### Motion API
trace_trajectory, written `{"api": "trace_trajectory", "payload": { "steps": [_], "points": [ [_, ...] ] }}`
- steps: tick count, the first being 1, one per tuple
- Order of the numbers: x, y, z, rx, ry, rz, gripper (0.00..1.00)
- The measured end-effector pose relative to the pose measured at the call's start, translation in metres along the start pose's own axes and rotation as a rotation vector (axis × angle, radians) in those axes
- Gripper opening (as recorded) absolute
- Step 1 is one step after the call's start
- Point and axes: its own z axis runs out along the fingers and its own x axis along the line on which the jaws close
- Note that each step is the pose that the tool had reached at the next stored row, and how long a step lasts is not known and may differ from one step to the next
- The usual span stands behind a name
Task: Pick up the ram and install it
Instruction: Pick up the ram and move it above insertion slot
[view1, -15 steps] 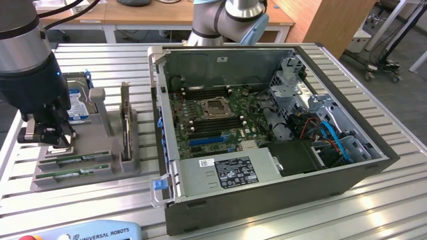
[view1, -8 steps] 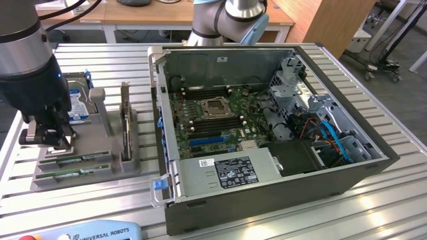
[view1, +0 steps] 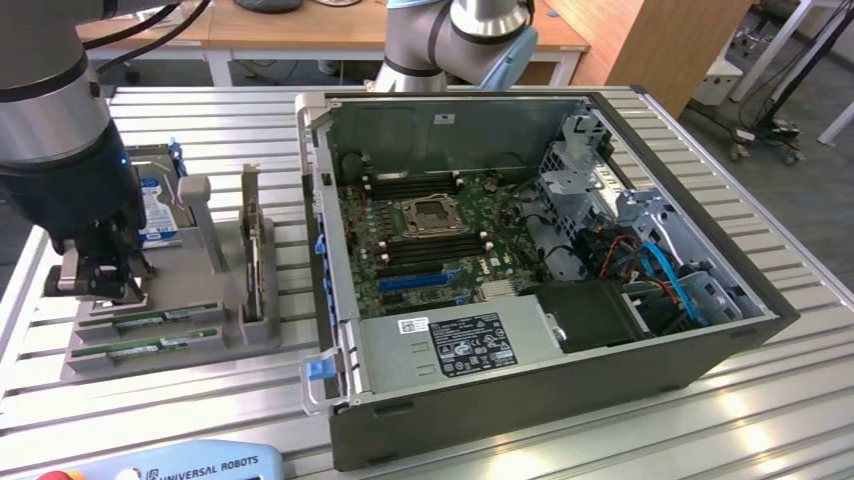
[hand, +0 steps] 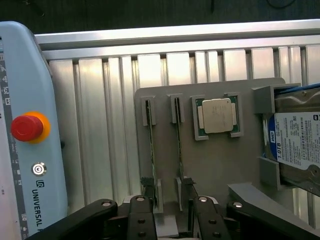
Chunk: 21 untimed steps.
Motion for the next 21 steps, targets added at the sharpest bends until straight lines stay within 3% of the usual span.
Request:
{"api": "trace_trajectory", "payload": {
  "steps": [10,21],
  "points": [
    [0.0047,-0.0004,0.0001,0.0,0.0,0.0,0.36],
    [0.0058,-0.0009,0.0096,-0.0001,0.0001,0.0,0.36]
  ]
}}
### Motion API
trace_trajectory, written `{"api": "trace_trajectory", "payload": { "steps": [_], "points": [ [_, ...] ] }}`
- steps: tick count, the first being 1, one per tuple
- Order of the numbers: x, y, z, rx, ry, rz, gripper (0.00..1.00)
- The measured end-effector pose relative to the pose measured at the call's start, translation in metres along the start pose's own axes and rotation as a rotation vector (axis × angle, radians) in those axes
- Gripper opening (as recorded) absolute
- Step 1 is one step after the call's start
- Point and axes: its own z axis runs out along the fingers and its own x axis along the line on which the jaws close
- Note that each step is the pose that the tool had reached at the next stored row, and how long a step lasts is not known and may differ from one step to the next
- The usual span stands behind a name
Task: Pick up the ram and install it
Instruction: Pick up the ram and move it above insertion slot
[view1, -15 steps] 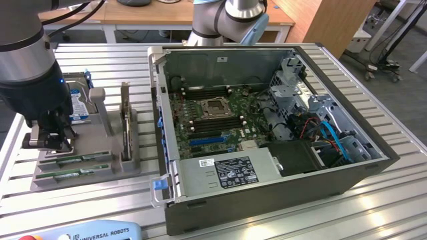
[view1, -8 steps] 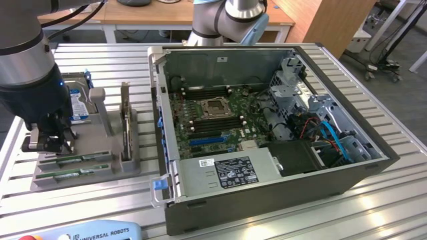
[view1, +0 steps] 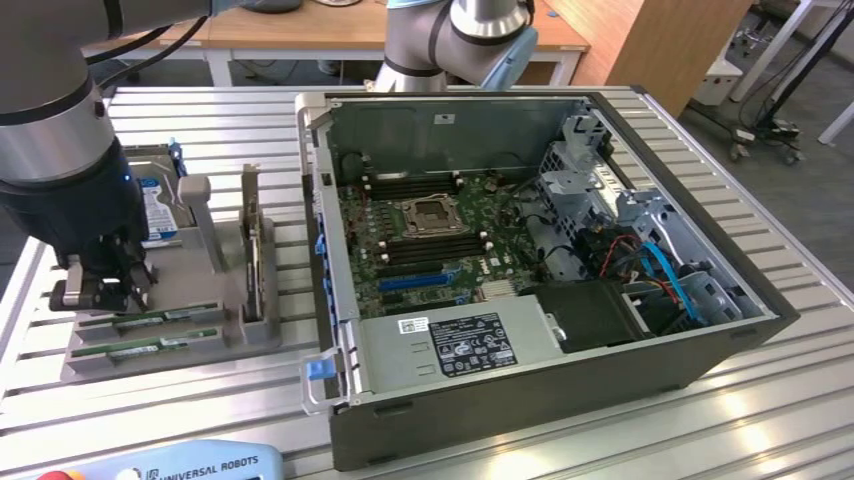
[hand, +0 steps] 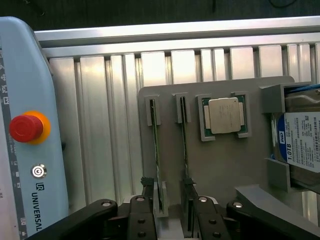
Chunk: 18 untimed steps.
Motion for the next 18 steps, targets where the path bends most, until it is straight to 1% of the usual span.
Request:
{"api": "trace_trajectory", "payload": {
  "steps": [5,15,18],
  "points": [
    [0.0,0.0,0.0004,0.0001,-0.0001,0.0,0.36],
    [0.0,-0.0005,0.0123,0.0001,-0.0001,0.0,0.36],
    [0.0,-0.0006,0.0132,0.0,0.0001,0.0,0.36]
  ]
}}
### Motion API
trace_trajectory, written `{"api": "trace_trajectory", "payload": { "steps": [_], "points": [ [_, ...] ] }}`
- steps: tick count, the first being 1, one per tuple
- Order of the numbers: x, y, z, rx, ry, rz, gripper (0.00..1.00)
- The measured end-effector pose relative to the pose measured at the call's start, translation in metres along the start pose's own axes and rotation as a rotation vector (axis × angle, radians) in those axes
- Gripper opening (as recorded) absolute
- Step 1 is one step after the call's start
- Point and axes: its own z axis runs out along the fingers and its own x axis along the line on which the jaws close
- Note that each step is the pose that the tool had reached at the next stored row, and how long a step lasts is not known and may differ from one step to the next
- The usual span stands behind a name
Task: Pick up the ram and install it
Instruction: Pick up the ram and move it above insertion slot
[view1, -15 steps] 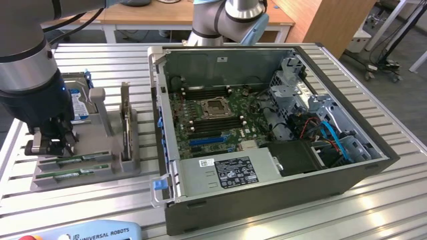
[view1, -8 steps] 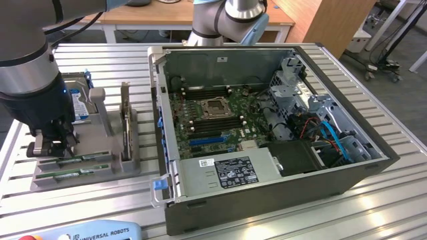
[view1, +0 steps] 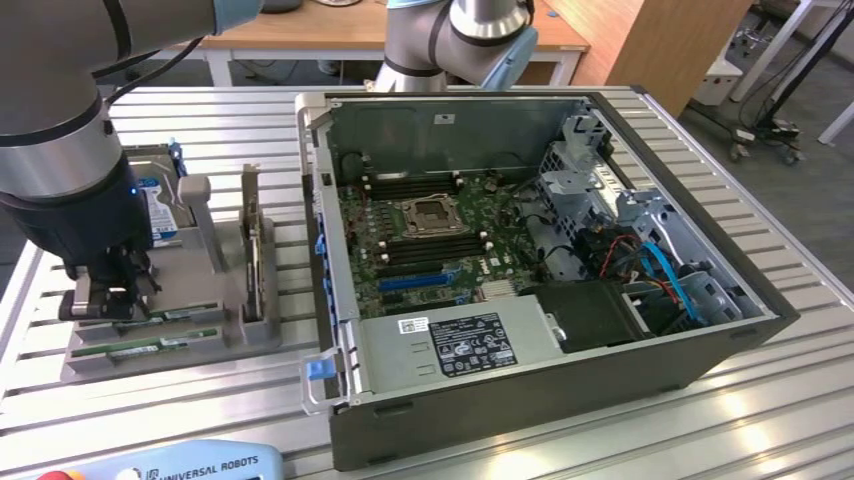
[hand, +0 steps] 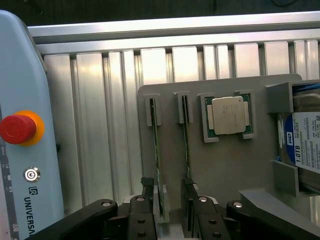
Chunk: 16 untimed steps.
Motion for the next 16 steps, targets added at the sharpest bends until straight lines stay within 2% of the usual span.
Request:
{"api": "trace_trajectory", "payload": {
  "steps": [6,16],
  "points": [
    [0.0,-0.0001,0.002,0.0004,-0.0004,0.0,0.36],
    [0.0,-0.0007,0.0153,0.0002,-0.0002,0.0,0.36]
  ]
}}
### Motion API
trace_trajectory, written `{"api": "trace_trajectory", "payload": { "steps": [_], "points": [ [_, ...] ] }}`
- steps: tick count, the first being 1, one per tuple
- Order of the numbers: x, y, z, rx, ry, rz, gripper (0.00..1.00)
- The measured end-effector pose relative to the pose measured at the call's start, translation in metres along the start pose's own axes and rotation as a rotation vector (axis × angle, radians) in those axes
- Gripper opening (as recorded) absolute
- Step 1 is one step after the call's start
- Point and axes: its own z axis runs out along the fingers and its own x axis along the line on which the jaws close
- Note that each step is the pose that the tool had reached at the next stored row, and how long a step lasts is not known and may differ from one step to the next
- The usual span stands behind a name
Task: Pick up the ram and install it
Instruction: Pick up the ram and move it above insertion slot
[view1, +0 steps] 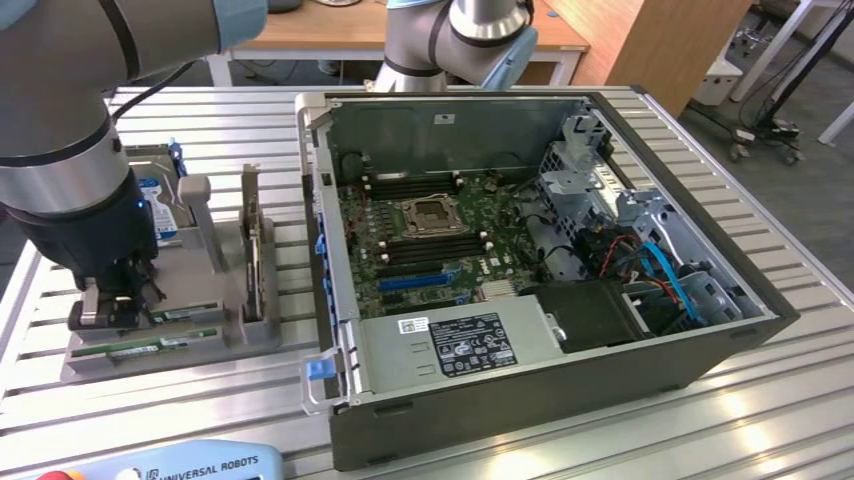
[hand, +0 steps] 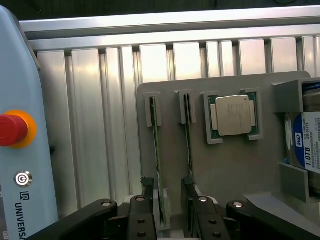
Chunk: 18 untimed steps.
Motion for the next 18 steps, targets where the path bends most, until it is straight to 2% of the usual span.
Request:
{"api": "trace_trajectory", "payload": {
  "steps": [5,18],
  "points": [
    [0.0002,-0.0002,0.0059,-0.0001,0.0001,0.0,0.36],
    [0.0002,-0.0003,0.0078,-0.0009,0.0014,-0.033,0.36]
  ]
}}
